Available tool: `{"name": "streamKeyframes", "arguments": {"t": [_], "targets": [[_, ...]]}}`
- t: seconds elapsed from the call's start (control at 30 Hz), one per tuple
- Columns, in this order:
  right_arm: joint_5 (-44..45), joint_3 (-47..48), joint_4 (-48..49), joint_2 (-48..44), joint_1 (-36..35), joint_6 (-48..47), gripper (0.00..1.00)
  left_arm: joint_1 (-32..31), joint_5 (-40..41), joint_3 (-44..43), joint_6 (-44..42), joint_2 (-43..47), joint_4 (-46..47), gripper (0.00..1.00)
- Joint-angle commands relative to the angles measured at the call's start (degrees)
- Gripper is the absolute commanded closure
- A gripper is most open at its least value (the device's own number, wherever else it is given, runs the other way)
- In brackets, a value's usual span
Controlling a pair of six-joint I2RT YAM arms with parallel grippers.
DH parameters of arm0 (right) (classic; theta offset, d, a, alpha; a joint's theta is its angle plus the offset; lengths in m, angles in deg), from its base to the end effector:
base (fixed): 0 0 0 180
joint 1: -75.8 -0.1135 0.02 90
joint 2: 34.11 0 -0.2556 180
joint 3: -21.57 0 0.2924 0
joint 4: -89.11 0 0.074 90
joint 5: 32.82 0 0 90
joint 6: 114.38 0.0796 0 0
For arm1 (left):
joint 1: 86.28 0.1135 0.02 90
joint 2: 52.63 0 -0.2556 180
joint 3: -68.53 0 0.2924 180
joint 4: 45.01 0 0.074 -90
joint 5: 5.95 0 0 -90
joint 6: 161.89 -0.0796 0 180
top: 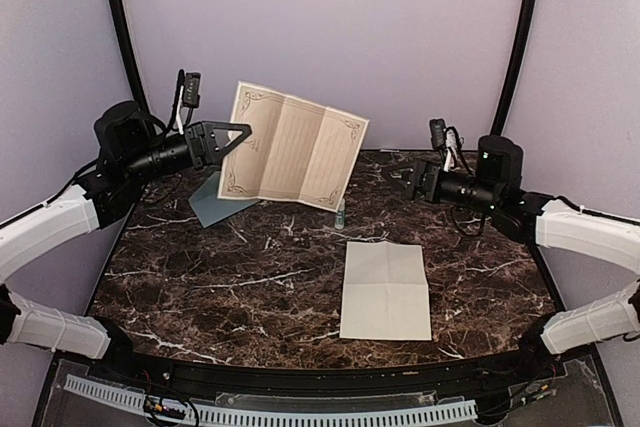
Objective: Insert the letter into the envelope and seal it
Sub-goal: Pick up the letter from the center of the board, then fold the letter.
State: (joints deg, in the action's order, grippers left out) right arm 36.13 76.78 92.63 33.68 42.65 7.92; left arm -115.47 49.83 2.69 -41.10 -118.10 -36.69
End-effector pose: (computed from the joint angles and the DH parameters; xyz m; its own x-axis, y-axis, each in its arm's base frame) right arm 0.2818 0.2182 0.2631 -0.5428 0.2411 -0.8045 -0.6119 0.5425 0.5755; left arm 0.2789 -0.2071 0.3690 -0.3416 -0.2940 -0.8927 0.8309 0.3495 -0.4330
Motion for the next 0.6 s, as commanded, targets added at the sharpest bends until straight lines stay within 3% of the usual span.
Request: {"name": "streamKeyframes", "arguments": {"t": [0.0, 0.3, 0.4, 0.57], "targets": [[-3.1, 3.7, 6.8, 2.6, -1.3, 0.1, 0.01, -0.7, -6.6, -2.5, 1.2, -0.6, 7.9, 1.0], [-6.9, 9.1, 13.3, 9.4, -4.3, -0.7, 0.04, -1.7, -8.3, -4.5, 1.5, -2.0, 9.4, 1.0], [-7.5, 9.5, 14.9, 10.1, -5.4, -0.8, 0.11, -1.7, -7.7, -4.5, 1.4, -2.0, 9.6, 1.0], [-7.8, 8.9, 17.3, 10.0, -6.0, -0.1, 0.35, -1.8, -7.2, -4.4, 1.1, -2.7, 9.5, 1.0]]}}
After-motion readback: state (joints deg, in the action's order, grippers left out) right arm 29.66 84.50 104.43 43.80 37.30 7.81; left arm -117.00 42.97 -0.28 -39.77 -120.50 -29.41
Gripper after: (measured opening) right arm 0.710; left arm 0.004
